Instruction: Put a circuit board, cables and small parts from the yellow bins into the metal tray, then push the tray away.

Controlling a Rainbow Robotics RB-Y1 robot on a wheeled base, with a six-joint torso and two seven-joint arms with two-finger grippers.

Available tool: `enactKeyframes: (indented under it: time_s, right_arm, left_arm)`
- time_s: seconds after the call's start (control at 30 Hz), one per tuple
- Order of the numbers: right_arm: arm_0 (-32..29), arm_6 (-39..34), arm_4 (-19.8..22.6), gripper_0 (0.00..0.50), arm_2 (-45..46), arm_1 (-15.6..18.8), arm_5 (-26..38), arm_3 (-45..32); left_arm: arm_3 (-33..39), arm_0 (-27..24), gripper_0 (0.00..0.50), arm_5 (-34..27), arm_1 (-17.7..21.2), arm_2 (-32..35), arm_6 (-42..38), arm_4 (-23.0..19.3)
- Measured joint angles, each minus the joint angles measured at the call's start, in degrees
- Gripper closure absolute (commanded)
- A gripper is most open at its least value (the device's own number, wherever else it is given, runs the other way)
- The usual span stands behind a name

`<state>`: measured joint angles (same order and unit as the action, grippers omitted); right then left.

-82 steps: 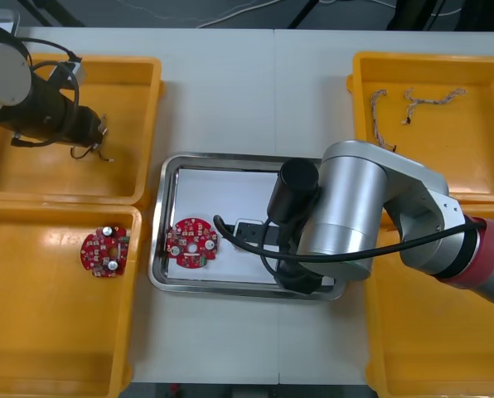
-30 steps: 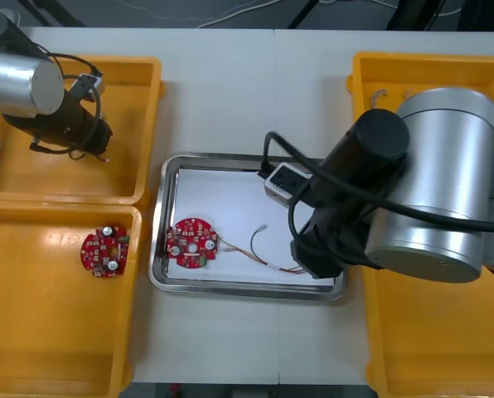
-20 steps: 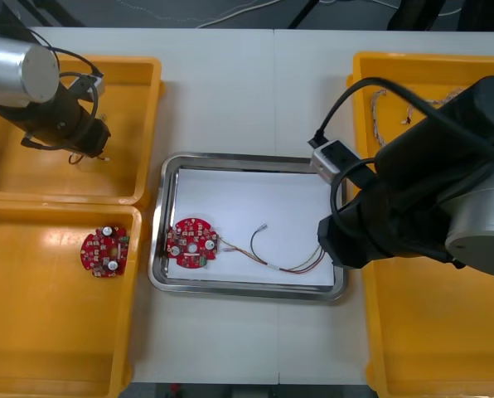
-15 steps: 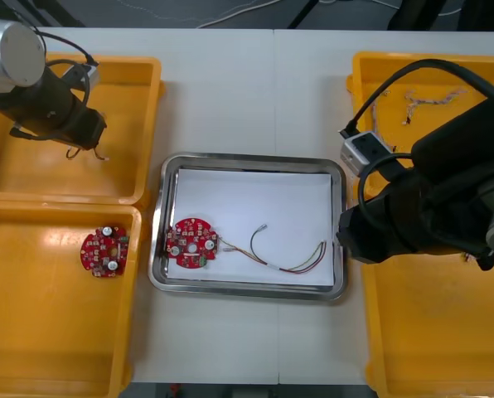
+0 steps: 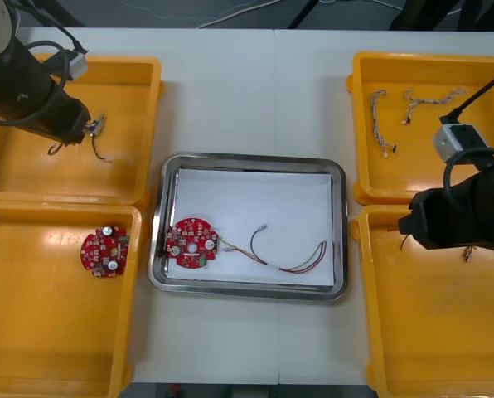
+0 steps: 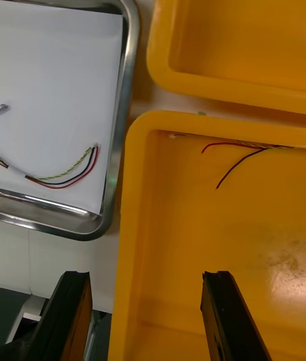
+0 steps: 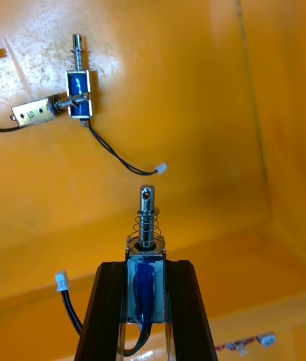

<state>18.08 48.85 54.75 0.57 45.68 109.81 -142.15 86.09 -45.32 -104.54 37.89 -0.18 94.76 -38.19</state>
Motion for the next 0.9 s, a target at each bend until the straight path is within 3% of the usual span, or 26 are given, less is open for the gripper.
enactKeyframes:
  time_s: [0.13,0.27,0.4,0.53,0.6,0.9]
  right_arm:
    - [-2.15,0.00,0.11,0.000,4.55,0.40,0.00,0.02]
    - [-2.68,0.00,0.16,0.000,7.69,0.55,0.00,0.81]
    - [-2.69,0.00,0.28,0.000,9.64,0.61,0.00,3.37]
    - [-2.68,0.00,0.16,0.000,10.44,0.63,0.01,7.26]
    - [-2.55,0.00,-0.15,0.000,10.47,0.64,0.00,8.93]
    - [2.79,0.02,-0.20,0.000,10.44,0.64,0.00,18.45]
  left_arm:
    - [4.61,0.00,0.500,-4.55,0.06,0.16,-0.33,-1.03]
    - [8.90,0.01,0.500,-4.95,0.09,0.18,-5.40,-4.77]
    - [14.17,0.38,0.500,-5.10,0.09,0.11,-19.48,-7.79]
    - [20.74,1.28,0.500,-5.11,0.26,-1.58,-36.33,-8.74]
    - [22.79,1.39,0.500,-5.11,0.44,-3.30,-40.98,-8.96]
    - [30.42,1.39,0.500,-5.11,0.85,-13.47,-42.35,-8.30]
